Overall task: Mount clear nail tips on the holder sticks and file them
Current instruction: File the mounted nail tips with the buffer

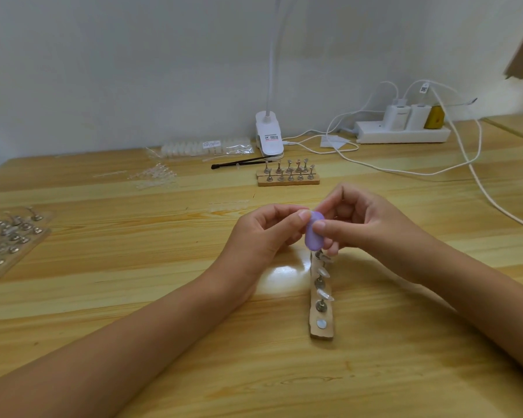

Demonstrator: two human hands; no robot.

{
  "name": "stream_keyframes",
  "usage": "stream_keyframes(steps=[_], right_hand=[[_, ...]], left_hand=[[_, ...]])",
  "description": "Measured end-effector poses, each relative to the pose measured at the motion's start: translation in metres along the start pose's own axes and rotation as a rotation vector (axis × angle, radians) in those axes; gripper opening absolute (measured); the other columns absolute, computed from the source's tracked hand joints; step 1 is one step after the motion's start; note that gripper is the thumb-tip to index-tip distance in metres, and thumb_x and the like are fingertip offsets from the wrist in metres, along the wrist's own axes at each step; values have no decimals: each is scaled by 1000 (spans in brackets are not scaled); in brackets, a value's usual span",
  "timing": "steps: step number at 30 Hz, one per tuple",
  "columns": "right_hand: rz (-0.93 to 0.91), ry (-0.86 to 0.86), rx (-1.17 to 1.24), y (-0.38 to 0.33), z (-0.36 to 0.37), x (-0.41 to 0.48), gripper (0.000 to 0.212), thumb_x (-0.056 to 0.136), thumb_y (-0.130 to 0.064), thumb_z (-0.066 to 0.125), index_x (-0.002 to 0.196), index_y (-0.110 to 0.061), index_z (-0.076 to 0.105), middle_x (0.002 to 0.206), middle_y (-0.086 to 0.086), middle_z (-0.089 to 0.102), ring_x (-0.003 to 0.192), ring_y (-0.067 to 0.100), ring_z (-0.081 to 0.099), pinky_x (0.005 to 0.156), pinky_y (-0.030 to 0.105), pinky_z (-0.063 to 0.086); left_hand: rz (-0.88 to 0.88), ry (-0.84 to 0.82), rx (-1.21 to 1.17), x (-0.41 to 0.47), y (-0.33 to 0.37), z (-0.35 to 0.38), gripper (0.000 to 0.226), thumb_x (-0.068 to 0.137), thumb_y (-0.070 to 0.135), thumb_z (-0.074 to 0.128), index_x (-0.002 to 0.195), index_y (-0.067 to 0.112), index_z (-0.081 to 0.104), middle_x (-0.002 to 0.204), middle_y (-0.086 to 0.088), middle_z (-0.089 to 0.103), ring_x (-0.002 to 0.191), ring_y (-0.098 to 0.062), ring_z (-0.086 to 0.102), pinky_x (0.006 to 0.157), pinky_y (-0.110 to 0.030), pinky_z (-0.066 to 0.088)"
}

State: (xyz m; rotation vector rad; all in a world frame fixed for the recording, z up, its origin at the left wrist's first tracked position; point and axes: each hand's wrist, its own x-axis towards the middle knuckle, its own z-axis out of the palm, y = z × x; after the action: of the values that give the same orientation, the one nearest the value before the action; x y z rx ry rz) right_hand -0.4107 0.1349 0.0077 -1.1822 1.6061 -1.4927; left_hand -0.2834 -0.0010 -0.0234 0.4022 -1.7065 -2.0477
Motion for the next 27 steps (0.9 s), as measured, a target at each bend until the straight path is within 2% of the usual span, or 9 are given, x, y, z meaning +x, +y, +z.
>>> stream_keyframes(steps=[2,5,10,15,19,22,24,27], right_hand=[[-33,66,27,1,3,1,32,75,-22,72,100,-5,61,80,6,73,65,11,66,60,20,54],[-59,178,79,1,1,2,32,75,-26,71,101,-10,62,79,3,73,66,11,65,61,19,53],[-29,45,-10,-1,3,-1,34,75,-23,72,100,-3,59,80,6,73,66,11,67,60,20,54],[-90,186,17,-2,1,1,21,84,-15,70,101,-7,60,80,4,73,66,11,66,60,18,53],[-26,10,-60,-5,1,-1,30,77,-20,71,100,-4,60,84,8,74,69,13,69,60,20,54],[-73,99,-22,-2,5,0,27,80,-15,70,101,-3,60,83,7,73,69,13,69,59,19,54],[-94,160,2,-2,4,1,24,82,-14,70,101,-4,59,81,5,73,69,13,68,60,20,54],[-50,76,-26,-6,1,0,32,76,-22,72,99,-5,58,81,5,74,68,12,68,59,20,55]], left_hand=[[-6,3,-35,0,1,0,39,69,36,75,99,11,74,94,-3,76,89,-10,69,85,-23,54],[-13,6,-7,0,0,0,34,71,35,83,97,14,75,92,-1,75,87,-8,67,83,-22,52],[0,9,18,1,-2,0,33,73,32,76,100,12,74,97,-5,76,95,-14,69,90,-27,52],[-13,17,43,1,-2,-1,32,74,30,75,101,13,74,97,-6,75,92,-13,65,94,-31,52],[-12,11,26,1,-1,0,30,75,30,80,99,13,74,98,-7,76,95,-15,68,92,-30,53],[-13,9,17,1,0,-1,28,75,30,80,97,14,75,97,-6,76,93,-13,68,87,-25,52],[-13,16,45,1,-1,-2,24,74,31,76,94,19,76,98,-6,76,97,-16,67,91,-29,52],[-4,15,68,0,-1,0,29,74,33,76,98,17,75,102,-9,76,102,-22,67,99,-36,52]])
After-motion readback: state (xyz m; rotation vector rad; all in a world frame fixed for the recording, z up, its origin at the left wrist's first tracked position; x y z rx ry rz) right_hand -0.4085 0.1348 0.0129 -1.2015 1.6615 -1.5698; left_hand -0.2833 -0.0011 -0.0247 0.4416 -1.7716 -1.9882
